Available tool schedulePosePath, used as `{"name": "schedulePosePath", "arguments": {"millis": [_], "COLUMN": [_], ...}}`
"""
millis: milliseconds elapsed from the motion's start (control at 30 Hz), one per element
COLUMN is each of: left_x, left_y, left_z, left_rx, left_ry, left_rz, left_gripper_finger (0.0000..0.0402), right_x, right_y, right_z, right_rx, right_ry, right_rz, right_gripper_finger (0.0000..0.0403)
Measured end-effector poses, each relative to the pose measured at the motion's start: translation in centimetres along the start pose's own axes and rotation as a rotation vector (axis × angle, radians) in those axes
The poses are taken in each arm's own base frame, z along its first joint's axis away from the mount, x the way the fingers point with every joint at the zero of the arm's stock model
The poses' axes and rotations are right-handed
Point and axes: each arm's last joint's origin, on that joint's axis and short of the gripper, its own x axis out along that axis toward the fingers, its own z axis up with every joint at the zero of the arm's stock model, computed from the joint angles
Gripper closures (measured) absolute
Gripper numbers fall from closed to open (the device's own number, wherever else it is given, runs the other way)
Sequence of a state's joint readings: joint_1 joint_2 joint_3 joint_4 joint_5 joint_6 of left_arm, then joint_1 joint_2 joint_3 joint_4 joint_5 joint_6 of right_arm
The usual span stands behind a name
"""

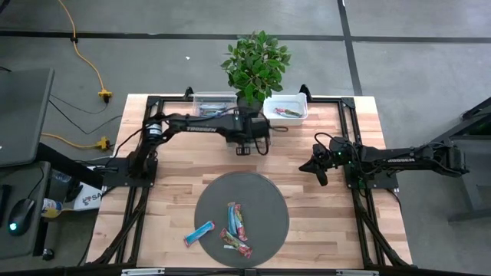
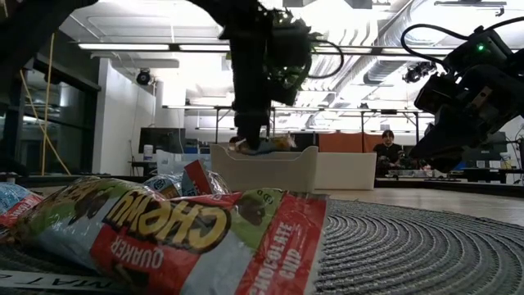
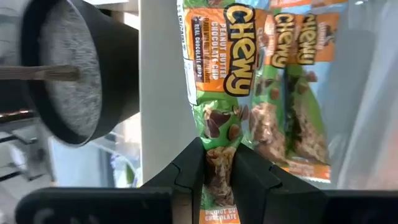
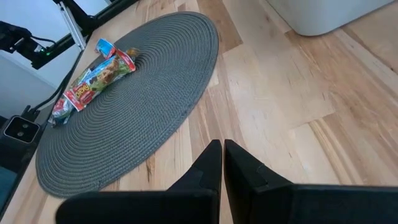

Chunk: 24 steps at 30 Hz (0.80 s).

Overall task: Pick and place Granola Bars by type
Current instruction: Put the orange granola bar into the gray bin

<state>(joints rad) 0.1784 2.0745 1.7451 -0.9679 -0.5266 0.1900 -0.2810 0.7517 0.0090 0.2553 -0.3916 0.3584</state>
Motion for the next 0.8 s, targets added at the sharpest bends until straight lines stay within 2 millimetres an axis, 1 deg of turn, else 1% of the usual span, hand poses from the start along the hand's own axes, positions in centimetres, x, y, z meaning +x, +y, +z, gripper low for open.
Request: {"name": "schedulePosePath", "arguments": {"millis": [167,333,467,567,633,800], "left_x": [1.4,2.7,3.5,3.6,3.8,4.0], "left_y": [1.9,3.0,3.2,2.9,2.7,2.5], "left_z": [-0.3,-0.7,-0.8,-0.6,-0.8,-0.7], "left_rx": [0.028,0.022,0.027,0.06,0.082,0.084], "left_ry": [-0.013,-0.022,-0.016,-0.044,-0.033,-0.038], "left_rz": [-0.097,-0.209,-0.261,-0.304,-0.334,-0.351], "left_gripper_finger": [0.0338,0.0338,0.0338,0.0338,0.0338,0.0338], "right_x": [0.0,0.0,0.0,0.0,0.0,0.0], "right_y": [0.0,0.0,0.0,0.0,0.0,0.0], "right_z": [0.0,0.0,0.0,0.0,0.0,0.0], "right_rx": [0.0,0.0,0.0,-0.001,0.0,-0.001], "right_ry": [0.0,0.0,0.0,-0.001,-0.001,-0.001], "right_rz": [0.0,0.0,0.001,0.001,0.0,0.001], "right_gripper_finger": [0.0403,0.0403,0.0403,0.0403,0.0403,0.0403]}}
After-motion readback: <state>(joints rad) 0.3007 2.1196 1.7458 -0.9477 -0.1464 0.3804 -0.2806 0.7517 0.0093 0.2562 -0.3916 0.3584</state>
